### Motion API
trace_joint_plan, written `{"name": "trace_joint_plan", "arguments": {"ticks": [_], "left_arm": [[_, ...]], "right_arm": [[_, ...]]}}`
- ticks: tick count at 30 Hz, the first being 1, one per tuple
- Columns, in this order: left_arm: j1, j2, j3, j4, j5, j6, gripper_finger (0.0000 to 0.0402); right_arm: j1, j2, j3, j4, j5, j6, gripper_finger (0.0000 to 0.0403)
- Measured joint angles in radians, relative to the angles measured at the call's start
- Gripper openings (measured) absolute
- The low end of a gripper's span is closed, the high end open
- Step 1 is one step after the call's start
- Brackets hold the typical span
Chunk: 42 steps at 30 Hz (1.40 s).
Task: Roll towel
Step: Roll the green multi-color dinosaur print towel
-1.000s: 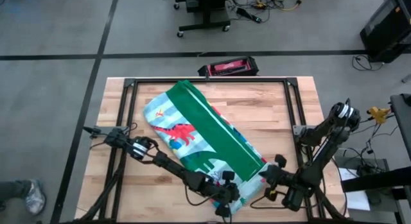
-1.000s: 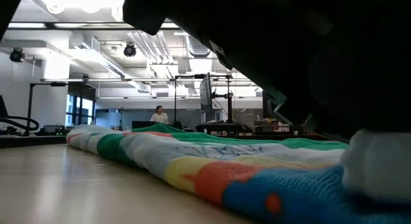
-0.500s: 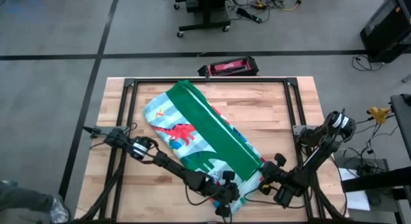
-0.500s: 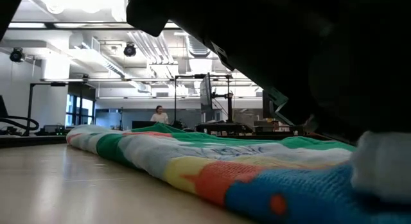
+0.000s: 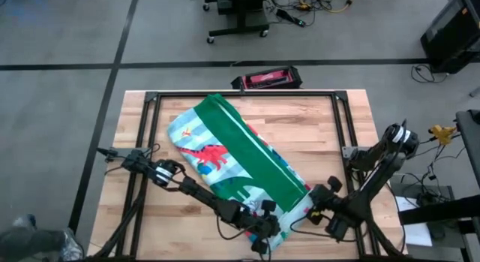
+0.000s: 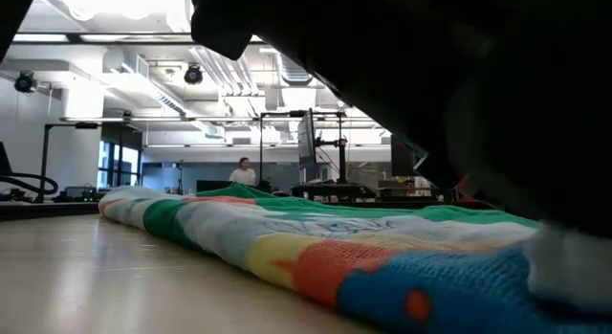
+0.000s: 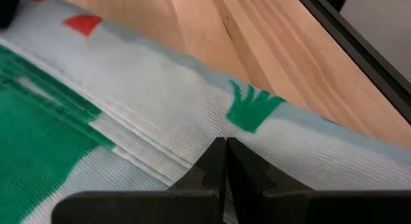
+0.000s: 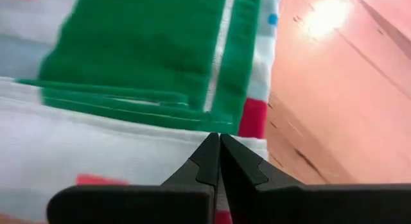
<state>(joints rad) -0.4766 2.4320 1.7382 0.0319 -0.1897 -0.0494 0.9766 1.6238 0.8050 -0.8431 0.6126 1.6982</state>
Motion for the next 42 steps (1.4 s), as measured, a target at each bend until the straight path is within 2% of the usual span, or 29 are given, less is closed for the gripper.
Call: {"name": "trace_joint_plan", "arguments": {"ticks": [6, 11, 16, 18, 22, 28, 32, 36, 42], "left_arm": [[0.002, -0.038, -0.004, -0.023, 0.029, 0.100, 0.0001], [0.026, -0.072, -0.004, 0.032, 0.052, 0.216, 0.0001], [0.105, -0.076, -0.003, 0.077, 0.246, 0.261, 0.0001], [0.138, -0.076, -0.003, 0.078, 0.269, 0.271, 0.0001], [0.180, -0.064, -0.002, 0.081, 0.312, 0.404, 0.0000], [0.191, -0.035, -0.003, 0.069, 0.407, 0.444, 0.0003], [0.193, -0.024, -0.003, 0.082, 0.419, 0.430, 0.0006], [0.201, -0.025, -0.002, 0.099, 0.424, 0.372, 0.0026], [0.233, -0.029, 0.010, 0.115, 0.608, 0.305, 0.0097]], "right_arm": [[-0.008, 0.025, 0.010, 0.017, -0.017, 0.009, 0.0000], [0.002, -0.017, 0.083, -0.102, 0.000, 0.009, 0.0000], [0.063, -0.027, 0.172, -0.172, -0.001, 0.005, 0.0000], [0.098, -0.019, 0.194, -0.166, -0.010, 0.024, 0.0000], [0.178, 0.016, 0.217, -0.136, -0.011, 0.104, 0.0000], [0.252, 0.105, 0.298, -0.114, -0.011, 0.199, 0.0004], [0.246, 0.194, 0.356, -0.115, -0.011, 0.188, 0.0035], [0.231, 0.270, 0.401, -0.112, -0.012, 0.191, 0.0097], [0.213, 0.308, 0.400, -0.079, -0.012, 0.213, 0.0190]]}}
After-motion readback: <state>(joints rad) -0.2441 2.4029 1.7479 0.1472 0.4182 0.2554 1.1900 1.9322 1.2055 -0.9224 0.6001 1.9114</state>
